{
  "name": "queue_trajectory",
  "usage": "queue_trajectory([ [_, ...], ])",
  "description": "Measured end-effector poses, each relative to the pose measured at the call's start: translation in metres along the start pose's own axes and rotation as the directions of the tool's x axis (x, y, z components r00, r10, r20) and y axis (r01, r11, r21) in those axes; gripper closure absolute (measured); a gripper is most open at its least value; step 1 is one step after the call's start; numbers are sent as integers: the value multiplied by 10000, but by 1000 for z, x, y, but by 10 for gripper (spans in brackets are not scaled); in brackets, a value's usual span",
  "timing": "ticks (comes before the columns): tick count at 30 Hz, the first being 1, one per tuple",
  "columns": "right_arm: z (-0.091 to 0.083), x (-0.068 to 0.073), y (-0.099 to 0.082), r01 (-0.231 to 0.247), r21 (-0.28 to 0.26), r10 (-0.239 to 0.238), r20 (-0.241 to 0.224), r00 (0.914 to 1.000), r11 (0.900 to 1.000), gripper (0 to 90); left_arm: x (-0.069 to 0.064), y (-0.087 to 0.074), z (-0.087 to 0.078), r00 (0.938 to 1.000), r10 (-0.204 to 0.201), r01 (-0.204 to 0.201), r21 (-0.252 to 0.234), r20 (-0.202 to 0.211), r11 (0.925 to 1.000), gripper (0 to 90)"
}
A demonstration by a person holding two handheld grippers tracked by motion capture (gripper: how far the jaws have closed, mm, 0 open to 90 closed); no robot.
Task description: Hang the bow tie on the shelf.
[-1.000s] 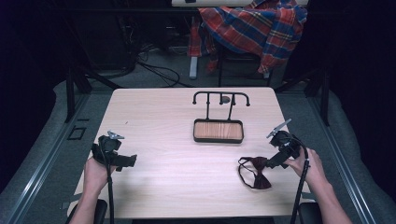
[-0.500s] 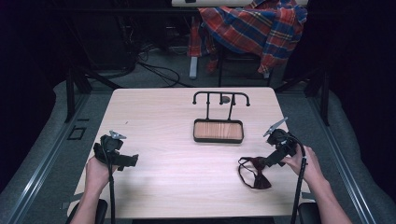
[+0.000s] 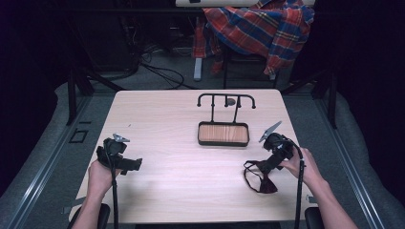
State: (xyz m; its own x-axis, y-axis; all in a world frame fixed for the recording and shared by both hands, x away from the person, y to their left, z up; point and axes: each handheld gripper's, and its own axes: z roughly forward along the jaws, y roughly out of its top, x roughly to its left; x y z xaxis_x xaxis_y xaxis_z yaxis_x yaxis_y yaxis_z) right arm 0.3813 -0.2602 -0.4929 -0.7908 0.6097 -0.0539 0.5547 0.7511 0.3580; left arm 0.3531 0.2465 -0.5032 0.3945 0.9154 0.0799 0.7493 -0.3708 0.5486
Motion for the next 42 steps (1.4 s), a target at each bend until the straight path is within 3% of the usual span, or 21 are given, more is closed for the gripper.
queue_trajectory([
  [5,10,6,7,587,292,-585,-60,9983,9978,164,0,1,0,10000,83,-83,40,7,10000,0],
  [9,14,8,10,703,452,-704,16,9975,9965,234,0,1,0,10000,70,-70,10,47,10000,0],
  [11,21,7,12,620,601,-611,-178,9980,9963,334,0,1,0,9999,90,-90,-41,51,10000,0],
  [21,34,12,14,681,1077,-675,-92,9977,9918,489,0,1,0,9999,72,-71,-37,81,10000,0],
  [22,34,12,15,836,1301,-840,-25,9965,9880,500,0,1,0,9999,88,-88,-47,87,10000,0],
  [24,36,12,15,779,1275,-779,-49,9970,9888,569,0,0,0,9999,36,-35,-67,100,10000,0],
  [26,38,13,14,709,1245,-702,-105,9975,9897,591,0,0,0,9999,30,-29,-68,97,10000,0],
  [28,39,13,15,927,1531,-952,89,9954,9839,618,0,0,0,9999,36,-36,-64,117,10000,0],
  [30,43,14,14,866,1480,-862,-96,9962,9852,634,0,1,0,9999,95,-95,-31,98,10000,0],
  [36,48,17,12,1008,1811,-1025,2,9947,9783,758,0,0,0,10000,31,-31,-55,88,10000,0],
  [42,49,17,11,846,1847,-877,84,9961,9791,815,0,0,0,9999,88,-88,-8,75,10000,0],
])
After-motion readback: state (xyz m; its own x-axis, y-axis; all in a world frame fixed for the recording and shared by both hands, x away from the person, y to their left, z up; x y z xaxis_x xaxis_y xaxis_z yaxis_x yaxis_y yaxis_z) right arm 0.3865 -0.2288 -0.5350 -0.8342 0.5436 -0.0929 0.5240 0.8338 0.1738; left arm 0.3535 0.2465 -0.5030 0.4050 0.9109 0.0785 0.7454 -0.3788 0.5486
